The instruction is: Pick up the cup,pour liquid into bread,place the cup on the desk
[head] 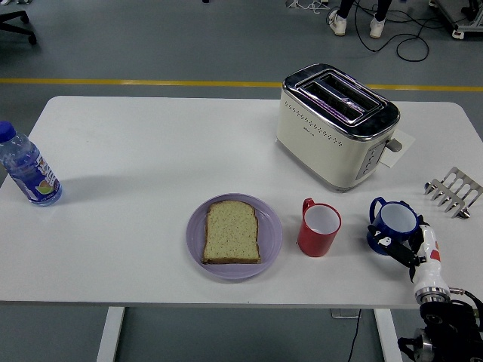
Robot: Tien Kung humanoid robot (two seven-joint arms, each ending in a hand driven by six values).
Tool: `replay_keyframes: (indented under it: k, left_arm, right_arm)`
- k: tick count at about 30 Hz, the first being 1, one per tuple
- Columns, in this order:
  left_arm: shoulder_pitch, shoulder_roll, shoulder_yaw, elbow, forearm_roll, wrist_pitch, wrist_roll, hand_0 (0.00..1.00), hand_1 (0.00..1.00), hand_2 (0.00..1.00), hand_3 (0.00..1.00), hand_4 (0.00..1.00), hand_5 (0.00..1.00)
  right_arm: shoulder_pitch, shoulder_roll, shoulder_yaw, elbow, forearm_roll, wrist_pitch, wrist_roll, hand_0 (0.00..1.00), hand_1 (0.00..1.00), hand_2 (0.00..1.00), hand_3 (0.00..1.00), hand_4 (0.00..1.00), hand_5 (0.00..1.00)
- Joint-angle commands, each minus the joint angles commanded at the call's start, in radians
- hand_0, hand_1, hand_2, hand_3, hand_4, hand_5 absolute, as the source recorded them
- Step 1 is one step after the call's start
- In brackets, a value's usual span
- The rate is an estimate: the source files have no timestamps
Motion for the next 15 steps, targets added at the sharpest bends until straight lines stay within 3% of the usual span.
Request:
replay_keyframes:
  k: [4,5,10,11,15]
  left_arm:
    - [-0.002,0.000,-0.003,0.000,0.002,0.000,0.000,0.632,0.638,0.649,0.503,0.240,0.865]
    - [-0.003,0.000,-0.004,0.000,0.002,0.000,0.000,0.632,0.637,0.649,0.502,0.240,0.865]
    - [-0.004,0.000,-0.005,0.000,0.003,0.000,0.000,0.632,0.637,0.649,0.502,0.240,0.865]
    - [-0.004,0.000,-0.005,0.000,0.003,0.000,0.000,0.632,0.638,0.649,0.502,0.240,0.865]
    - [-0.004,0.000,-0.005,0.000,0.002,0.000,0.000,0.632,0.638,0.649,0.502,0.240,0.865]
  right_arm:
    - [0.001,0.000,-0.001,0.000,0.031,-0.004,0.005,0.772,0.699,0.788,0.818,0.884,0.067]
    - [0.001,0.001,0.001,0.001,0.034,-0.005,0.007,0.633,0.621,0.727,0.794,0.773,0.043]
    - [0.001,0.001,0.011,0.006,0.055,-0.014,0.029,0.633,0.621,0.727,0.794,0.773,0.043]
    - [0.001,0.001,0.011,0.007,0.057,-0.015,0.032,0.538,0.556,0.676,0.753,0.738,0.036]
    - [0.001,0.001,0.013,0.008,0.069,-0.017,0.045,0.538,0.556,0.676,0.753,0.738,0.036]
